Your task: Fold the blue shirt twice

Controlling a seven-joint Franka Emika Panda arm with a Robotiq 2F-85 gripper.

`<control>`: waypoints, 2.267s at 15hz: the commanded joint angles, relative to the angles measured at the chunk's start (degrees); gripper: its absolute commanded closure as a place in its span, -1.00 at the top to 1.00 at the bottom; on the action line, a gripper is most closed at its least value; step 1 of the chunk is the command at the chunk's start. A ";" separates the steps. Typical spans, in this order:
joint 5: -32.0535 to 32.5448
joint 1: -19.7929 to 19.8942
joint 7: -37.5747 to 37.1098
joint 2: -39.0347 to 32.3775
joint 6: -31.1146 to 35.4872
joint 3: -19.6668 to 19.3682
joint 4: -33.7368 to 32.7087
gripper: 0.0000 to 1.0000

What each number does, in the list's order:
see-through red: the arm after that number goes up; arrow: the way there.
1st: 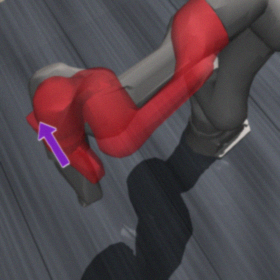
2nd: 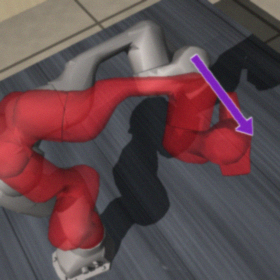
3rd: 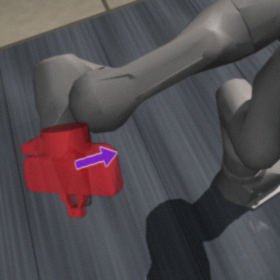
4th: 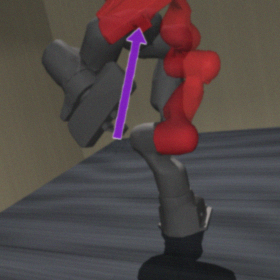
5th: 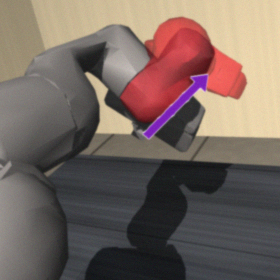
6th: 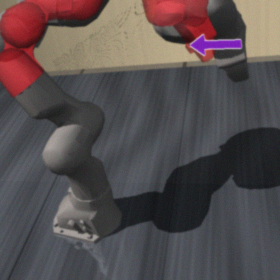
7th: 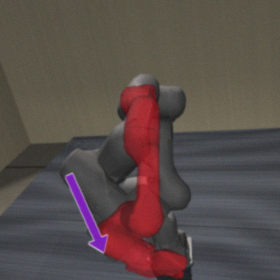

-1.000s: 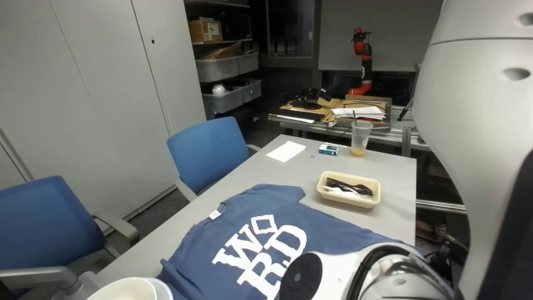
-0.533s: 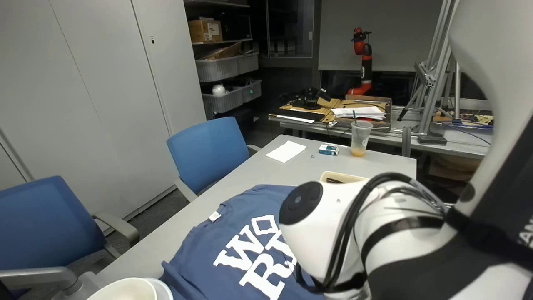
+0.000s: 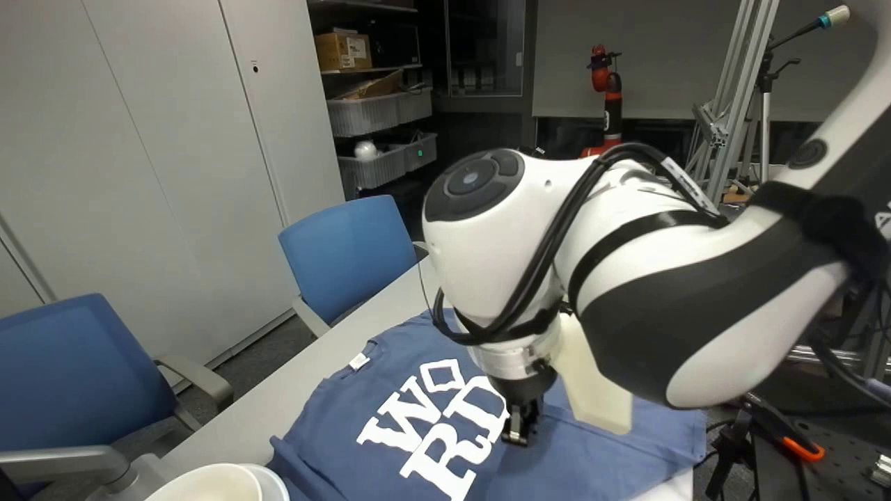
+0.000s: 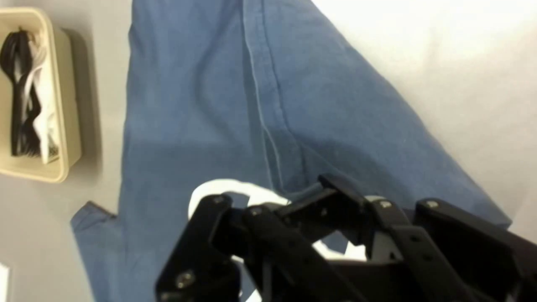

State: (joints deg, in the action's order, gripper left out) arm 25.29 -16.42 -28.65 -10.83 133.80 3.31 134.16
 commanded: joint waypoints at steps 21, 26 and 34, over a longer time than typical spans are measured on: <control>16.16 -1.28 -15.56 -31.97 8.25 -1.77 -49.33 -1.00; 9.45 -3.47 -9.60 -36.98 10.08 -1.34 -55.40 -1.00; -1.50 -5.26 0.08 -35.29 5.54 -3.26 -49.83 0.42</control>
State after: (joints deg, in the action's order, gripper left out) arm 27.86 -20.84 -32.36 -47.89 141.71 1.52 81.13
